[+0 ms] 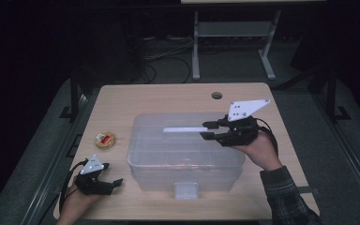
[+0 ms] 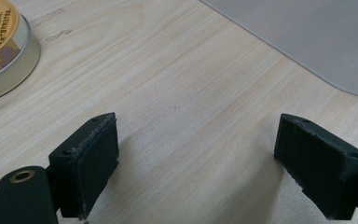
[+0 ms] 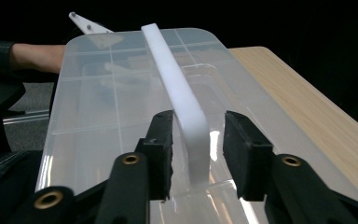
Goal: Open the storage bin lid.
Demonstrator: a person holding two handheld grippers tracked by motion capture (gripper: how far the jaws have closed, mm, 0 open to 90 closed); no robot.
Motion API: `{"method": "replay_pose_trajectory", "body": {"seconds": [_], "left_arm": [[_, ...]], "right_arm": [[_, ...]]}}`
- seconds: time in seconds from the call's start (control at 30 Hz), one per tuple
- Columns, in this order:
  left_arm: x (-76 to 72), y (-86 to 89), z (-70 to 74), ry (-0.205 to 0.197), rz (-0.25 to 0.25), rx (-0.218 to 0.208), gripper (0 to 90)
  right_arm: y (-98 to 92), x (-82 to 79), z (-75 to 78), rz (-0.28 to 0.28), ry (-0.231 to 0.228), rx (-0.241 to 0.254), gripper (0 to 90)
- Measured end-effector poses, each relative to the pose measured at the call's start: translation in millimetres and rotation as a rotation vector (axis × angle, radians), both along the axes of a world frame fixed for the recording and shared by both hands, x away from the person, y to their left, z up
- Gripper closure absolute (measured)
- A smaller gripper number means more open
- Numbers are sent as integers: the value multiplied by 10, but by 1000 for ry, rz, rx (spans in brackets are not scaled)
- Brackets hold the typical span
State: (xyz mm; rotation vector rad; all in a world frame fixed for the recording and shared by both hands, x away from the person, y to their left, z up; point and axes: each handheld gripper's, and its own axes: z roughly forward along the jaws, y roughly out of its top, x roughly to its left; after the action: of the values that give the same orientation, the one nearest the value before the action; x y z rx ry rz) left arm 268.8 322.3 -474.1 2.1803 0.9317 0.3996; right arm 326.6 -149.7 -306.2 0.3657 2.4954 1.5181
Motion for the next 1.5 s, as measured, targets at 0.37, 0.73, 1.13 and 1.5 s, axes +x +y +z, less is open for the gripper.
{"method": "replay_pose_trajectory", "body": {"seconds": [0.37, 0.73, 1.13, 1.5], "left_arm": [[0, 1, 0, 0, 0, 0, 130], [6, 9, 4, 1, 1, -5, 141], [-4, 22, 39, -20, -6, -15, 168], [-105, 6, 207, -62, -33, -51, 263]], "right_arm": [[1, 15, 14, 32, -10, -5, 734], [4, 100, 65, 72, 9, -33, 754], [-7, 185, 115, 88, 34, -25, 760], [-10, 268, 172, 82, 62, -11, 759]]}}
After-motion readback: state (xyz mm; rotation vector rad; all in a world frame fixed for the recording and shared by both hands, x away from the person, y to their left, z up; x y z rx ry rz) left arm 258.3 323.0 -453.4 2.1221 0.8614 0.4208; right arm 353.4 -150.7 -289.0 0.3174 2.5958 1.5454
